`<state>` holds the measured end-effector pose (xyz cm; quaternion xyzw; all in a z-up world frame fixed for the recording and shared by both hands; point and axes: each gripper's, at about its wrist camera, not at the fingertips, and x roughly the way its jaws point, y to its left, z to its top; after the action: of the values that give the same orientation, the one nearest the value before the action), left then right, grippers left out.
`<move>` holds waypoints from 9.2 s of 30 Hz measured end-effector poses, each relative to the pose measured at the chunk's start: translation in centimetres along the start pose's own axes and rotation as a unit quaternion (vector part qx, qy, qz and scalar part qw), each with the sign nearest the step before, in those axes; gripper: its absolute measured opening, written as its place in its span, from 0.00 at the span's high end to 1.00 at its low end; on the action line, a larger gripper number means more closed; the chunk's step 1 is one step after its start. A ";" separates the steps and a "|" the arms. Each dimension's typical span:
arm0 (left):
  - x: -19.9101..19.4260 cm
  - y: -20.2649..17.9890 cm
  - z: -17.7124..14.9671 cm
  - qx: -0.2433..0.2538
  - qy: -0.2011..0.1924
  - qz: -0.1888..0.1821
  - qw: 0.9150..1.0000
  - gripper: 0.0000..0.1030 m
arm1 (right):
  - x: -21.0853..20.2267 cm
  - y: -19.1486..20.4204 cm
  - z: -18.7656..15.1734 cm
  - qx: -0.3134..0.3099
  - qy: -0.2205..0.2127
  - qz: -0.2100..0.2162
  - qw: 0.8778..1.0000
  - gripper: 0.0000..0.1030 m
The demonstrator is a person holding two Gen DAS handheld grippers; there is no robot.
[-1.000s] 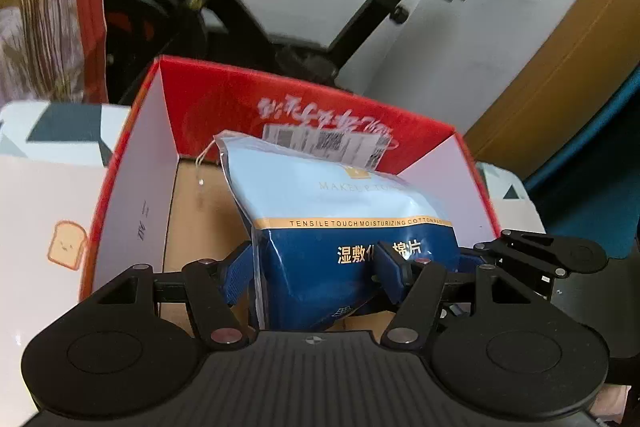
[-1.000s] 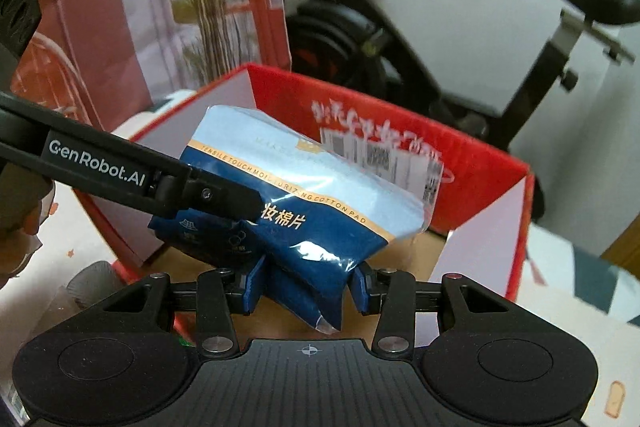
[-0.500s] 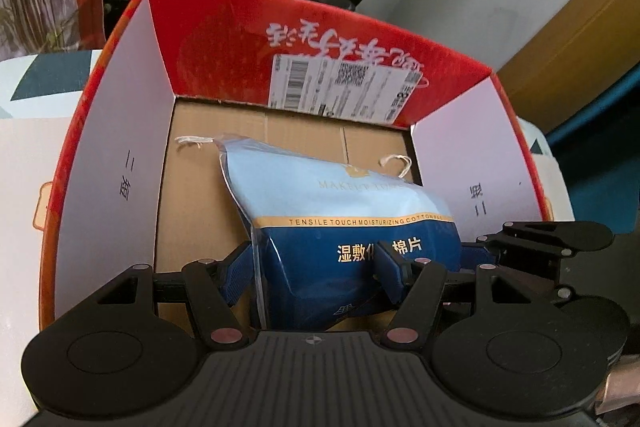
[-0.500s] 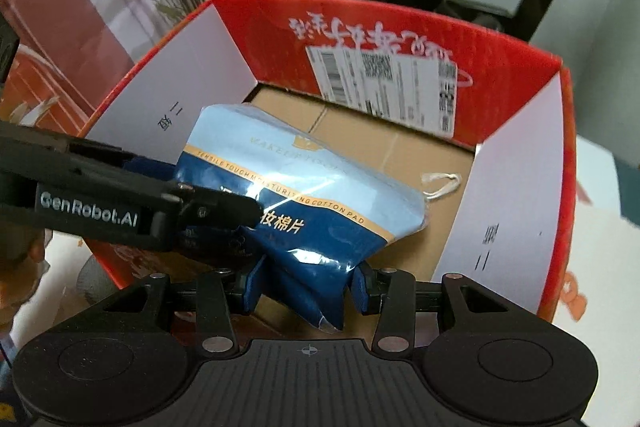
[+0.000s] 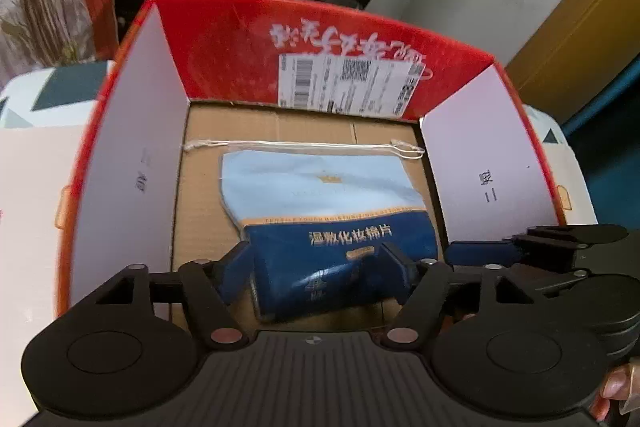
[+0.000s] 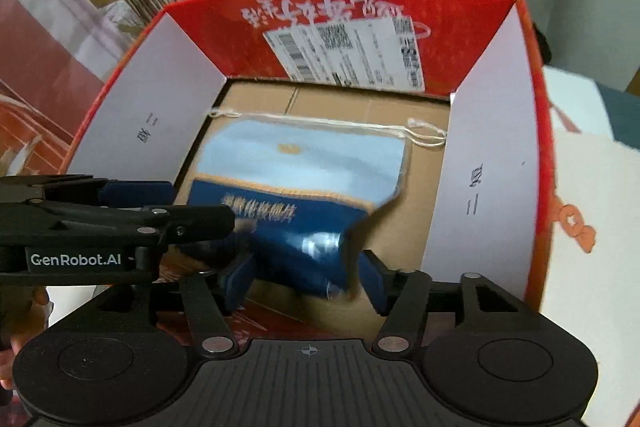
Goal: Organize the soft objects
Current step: 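Lower the bag into the red box and open the left tool, then move the left tool to the green felt pouch and grasp it, then lift the green pouch with the left tool and drop it into the box, then move the left tool back to the clear packets beside the box, then close the left tool on the edge of the clear insole packets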
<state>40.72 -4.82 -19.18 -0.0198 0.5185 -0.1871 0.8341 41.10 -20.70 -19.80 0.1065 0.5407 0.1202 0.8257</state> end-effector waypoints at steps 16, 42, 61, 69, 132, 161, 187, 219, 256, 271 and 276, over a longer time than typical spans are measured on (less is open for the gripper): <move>-10.2 -1.0 -7.7 0.054 -0.166 0.032 0.984 0.21 | -10.3 2.5 -7.1 -0.067 -0.237 -0.019 0.969 0.32; -7.5 -1.4 -13.3 -0.004 -0.152 0.013 0.988 0.21 | -8.1 1.8 -16.1 -0.062 -0.226 -0.062 0.970 0.00; -5.9 -2.0 -13.2 0.004 -0.130 0.005 0.991 0.21 | -6.4 0.0 -16.6 -0.050 -0.213 -0.077 0.973 0.00; -5.1 -2.5 -12.9 0.006 -0.119 -0.007 0.993 0.21 | -6.7 -0.8 -17.8 -0.055 -0.251 -0.073 0.964 0.00; -7.1 -2.6 -9.6 -0.037 -0.151 -0.123 0.980 0.36 | -9.7 5.6 -13.7 -0.213 -0.250 0.022 0.944 0.57; -13.7 -0.9 -0.6 -0.008 -0.250 -0.079 0.965 0.35 | -13.7 12.7 -2.9 -0.296 -0.346 0.001 0.890 0.57; -4.7 2.8 -1.3 -0.019 -0.143 -0.024 0.989 0.35 | -2.8 9.4 -3.2 -0.219 -0.218 0.041 0.950 0.57; -10.5 2.7 -7.1 0.010 -0.197 0.067 0.978 0.00 | -8.4 4.6 -9.3 -0.077 -0.284 -0.090 0.952 0.00; -6.5 2.8 -20.4 0.005 -0.115 0.081 0.990 0.00 | -2.4 1.9 -22.5 -0.022 -0.156 -0.057 0.986 0.00; -6.8 3.2 -20.6 -0.021 -0.118 0.069 0.990 0.00 | -2.3 -0.1 -22.9 0.028 -0.149 -0.003 0.989 0.00; -7.5 3.0 -20.6 -0.018 -0.124 0.086 0.988 0.00 | -2.7 -0.7 -23.1 0.041 -0.145 0.006 0.989 0.00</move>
<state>20.66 3.82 -22.91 -0.0132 0.4139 -0.1017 0.9045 18.91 -21.11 -26.77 0.1599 0.4193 0.0859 0.8895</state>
